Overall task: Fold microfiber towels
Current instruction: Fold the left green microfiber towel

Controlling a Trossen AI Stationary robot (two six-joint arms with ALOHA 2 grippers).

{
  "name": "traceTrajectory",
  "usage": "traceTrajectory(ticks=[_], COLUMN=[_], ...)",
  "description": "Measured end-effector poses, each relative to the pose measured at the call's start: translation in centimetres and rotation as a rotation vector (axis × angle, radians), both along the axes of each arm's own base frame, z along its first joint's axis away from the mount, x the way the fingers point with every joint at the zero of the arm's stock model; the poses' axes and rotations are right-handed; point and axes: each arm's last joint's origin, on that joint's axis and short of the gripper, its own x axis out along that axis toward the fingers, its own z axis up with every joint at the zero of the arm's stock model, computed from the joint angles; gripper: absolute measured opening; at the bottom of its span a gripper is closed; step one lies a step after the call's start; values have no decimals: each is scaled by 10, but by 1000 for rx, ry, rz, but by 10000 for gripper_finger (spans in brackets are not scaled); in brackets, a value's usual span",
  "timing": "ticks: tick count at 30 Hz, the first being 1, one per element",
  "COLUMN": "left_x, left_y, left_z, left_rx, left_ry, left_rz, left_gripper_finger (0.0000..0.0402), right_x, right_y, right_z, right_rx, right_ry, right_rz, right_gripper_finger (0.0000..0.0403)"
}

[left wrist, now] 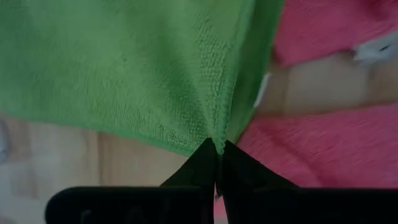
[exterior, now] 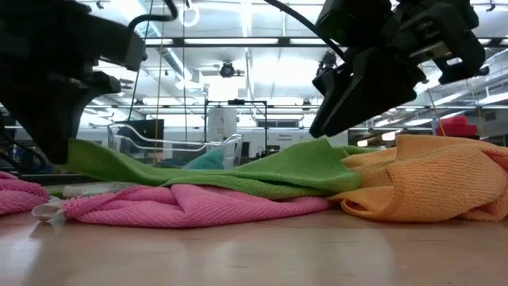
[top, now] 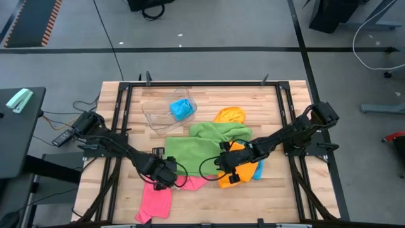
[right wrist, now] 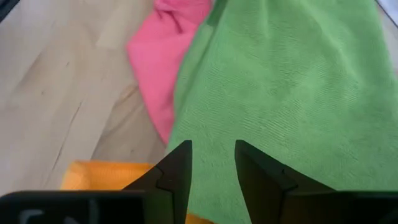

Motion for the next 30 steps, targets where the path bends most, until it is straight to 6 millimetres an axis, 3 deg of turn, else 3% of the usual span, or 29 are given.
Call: traceTrajectory(ticks=[11,23,30], left_x=[2,0,4], left_y=[-8,-15,-19], left_z=[-21,-23,-17], left_rx=[-20,25,7], left_ry=[64,18,-5], left_rz=[-20,-25,-4], left_gripper_finger=[16,112,169], right_x=[0,1,8], right_y=[2,12,32], right_z=[1,1,-18], right_rx=[19,69,40], right_ry=[-5,-40,-105], right_rz=[-16,-13,-4], right_gripper_finger=[131,131,131])
